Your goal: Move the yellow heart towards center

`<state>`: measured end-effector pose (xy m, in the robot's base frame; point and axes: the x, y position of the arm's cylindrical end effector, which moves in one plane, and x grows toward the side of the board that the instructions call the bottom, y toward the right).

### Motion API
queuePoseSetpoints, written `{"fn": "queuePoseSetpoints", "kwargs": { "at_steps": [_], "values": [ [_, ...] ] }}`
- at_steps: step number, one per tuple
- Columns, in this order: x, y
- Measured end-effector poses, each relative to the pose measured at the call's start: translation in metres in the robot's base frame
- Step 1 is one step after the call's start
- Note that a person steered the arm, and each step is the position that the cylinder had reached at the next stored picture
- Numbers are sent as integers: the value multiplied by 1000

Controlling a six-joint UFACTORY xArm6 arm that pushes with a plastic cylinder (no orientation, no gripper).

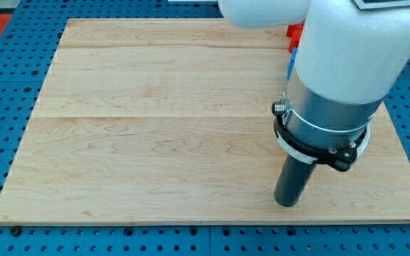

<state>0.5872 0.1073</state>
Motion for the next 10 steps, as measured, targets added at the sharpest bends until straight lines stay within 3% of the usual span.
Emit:
{"fn": "queuePoseSetpoints", "kwargs": {
  "at_steps": [1, 2, 3, 4, 5, 7, 10],
  "values": [
    [-23, 11],
    [-25, 60],
    [-6, 104],
    [-41, 113],
    [-53, 104],
    [-36, 51],
    [-78, -12]
  ]
}}
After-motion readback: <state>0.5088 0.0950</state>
